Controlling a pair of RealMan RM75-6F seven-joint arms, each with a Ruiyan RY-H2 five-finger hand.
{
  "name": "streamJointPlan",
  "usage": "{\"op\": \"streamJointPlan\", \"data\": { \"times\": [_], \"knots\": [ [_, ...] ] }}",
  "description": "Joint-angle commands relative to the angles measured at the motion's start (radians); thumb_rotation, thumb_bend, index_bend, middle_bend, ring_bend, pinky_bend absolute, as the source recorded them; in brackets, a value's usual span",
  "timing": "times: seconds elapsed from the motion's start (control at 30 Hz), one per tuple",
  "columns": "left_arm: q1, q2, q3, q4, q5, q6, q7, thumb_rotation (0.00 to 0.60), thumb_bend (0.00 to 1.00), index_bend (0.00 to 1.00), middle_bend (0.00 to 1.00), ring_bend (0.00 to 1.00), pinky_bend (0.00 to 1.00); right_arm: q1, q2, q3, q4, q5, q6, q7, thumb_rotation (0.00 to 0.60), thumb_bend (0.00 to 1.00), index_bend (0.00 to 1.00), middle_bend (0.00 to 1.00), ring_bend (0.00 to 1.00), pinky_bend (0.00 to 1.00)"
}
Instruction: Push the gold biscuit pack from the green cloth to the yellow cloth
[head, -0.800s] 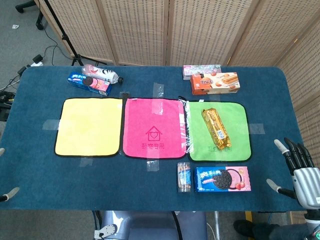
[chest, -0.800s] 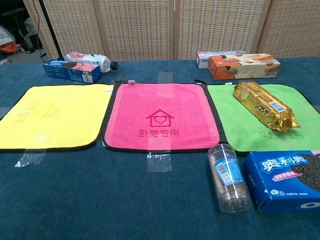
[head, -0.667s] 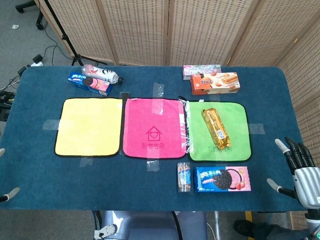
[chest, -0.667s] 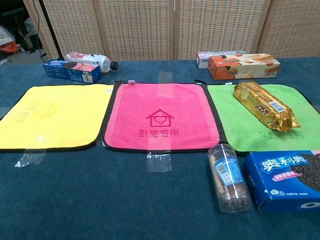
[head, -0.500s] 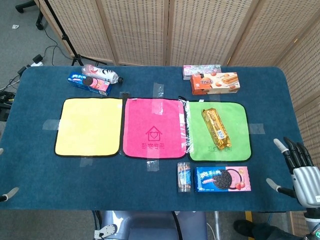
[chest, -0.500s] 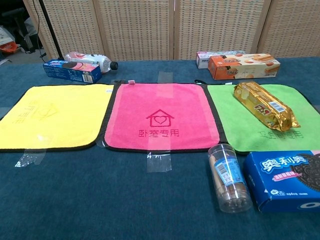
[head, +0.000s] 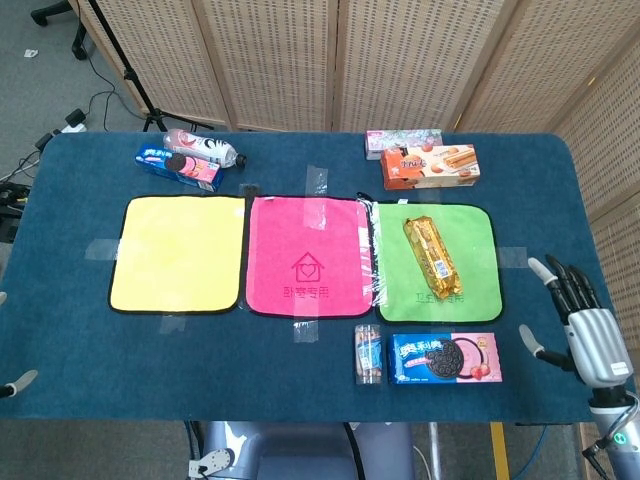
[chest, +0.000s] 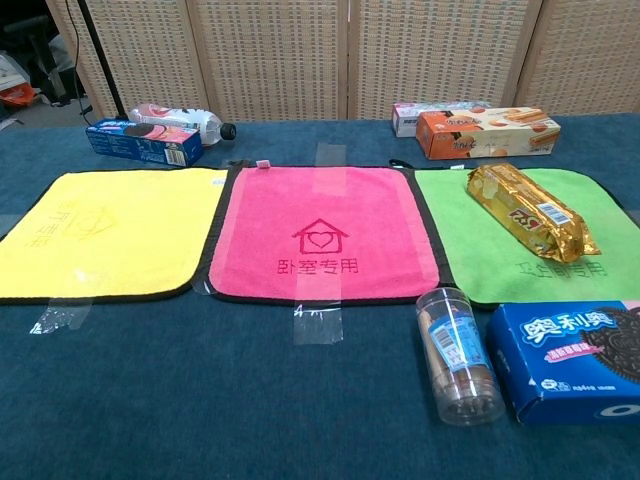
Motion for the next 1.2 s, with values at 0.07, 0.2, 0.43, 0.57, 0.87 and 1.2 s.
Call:
{"op": "streamJointPlan", "data": {
  "times": [0.07, 0.2, 0.43, 0.57, 0.87, 1.2],
  "knots": [
    [-0.007, 0.002, -0.004, -0.008, -0.007, -0.012, 0.009, 0.600, 0.06, 0.00, 0.00, 0.00, 0.00, 0.143, 0.020, 0.086, 0.013, 0.146, -0.240, 0.152, 0.600, 1.00, 0.09, 0.05, 0.00, 0.00],
    [-0.016, 0.001, -0.005, -0.016, -0.016, -0.031, 0.023, 0.600, 0.06, 0.00, 0.00, 0.00, 0.00, 0.227, 0.033, 0.129, 0.028, 0.274, -0.422, 0.200, 0.600, 1.00, 0.09, 0.05, 0.00, 0.00],
    [-0.020, 0.005, 0.002, -0.027, -0.011, -0.044, 0.037, 0.600, 0.06, 0.00, 0.00, 0.00, 0.00, 0.345, 0.014, 0.148, 0.122, 0.457, -0.721, 0.224, 0.600, 1.00, 0.09, 0.05, 0.00, 0.03],
    [-0.018, 0.007, 0.004, -0.027, -0.009, -0.042, 0.033, 0.600, 0.06, 0.00, 0.00, 0.00, 0.00, 0.390, 0.009, 0.150, 0.147, 0.556, -0.856, 0.233, 0.600, 1.00, 0.09, 0.05, 0.00, 0.05],
    [-0.020, 0.012, 0.005, -0.021, -0.010, -0.047, 0.016, 0.600, 0.06, 0.00, 0.00, 0.00, 0.00, 0.452, -0.020, 0.137, 0.165, 0.639, -1.000, 0.211, 0.600, 1.00, 0.09, 0.06, 0.00, 0.14],
    [-0.023, 0.018, 0.002, -0.016, -0.021, -0.056, -0.008, 0.600, 0.06, 0.00, 0.00, 0.00, 0.00, 0.516, -0.084, 0.134, 0.215, 0.757, -1.127, 0.228, 0.600, 1.00, 0.09, 0.07, 0.00, 0.15]
  ]
}}
